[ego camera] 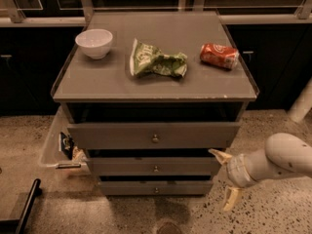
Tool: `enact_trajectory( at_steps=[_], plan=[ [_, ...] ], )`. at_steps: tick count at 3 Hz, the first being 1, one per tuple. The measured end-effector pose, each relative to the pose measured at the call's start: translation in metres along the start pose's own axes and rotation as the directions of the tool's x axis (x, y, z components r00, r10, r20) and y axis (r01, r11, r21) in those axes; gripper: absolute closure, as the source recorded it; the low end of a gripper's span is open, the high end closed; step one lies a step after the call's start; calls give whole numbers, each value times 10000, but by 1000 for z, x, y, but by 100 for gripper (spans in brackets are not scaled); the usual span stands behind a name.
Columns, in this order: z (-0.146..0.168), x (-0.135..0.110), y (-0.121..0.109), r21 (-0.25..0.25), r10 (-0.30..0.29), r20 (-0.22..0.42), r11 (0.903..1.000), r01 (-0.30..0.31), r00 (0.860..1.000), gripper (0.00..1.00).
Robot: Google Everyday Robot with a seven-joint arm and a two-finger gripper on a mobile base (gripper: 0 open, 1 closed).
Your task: Open bottom drawer
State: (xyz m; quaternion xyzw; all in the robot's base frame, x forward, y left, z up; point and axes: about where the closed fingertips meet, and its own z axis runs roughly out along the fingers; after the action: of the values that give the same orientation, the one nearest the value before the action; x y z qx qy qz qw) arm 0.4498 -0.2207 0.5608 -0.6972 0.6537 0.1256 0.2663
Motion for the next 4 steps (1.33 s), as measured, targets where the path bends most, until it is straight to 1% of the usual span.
enact_trajectory(
  at_steps=[1, 2, 3, 4],
  plan=[
    [60, 17, 7, -574, -210, -65, 9981, 206, 9998, 0],
    [121, 39, 18, -1004, -599, -253, 9933, 571, 9979, 0],
    [168, 63, 24, -1026, -791, -472, 9920, 740, 9957, 0],
    [200, 87, 22, -773, -772, -779, 9945, 712, 9940, 0]
  ],
)
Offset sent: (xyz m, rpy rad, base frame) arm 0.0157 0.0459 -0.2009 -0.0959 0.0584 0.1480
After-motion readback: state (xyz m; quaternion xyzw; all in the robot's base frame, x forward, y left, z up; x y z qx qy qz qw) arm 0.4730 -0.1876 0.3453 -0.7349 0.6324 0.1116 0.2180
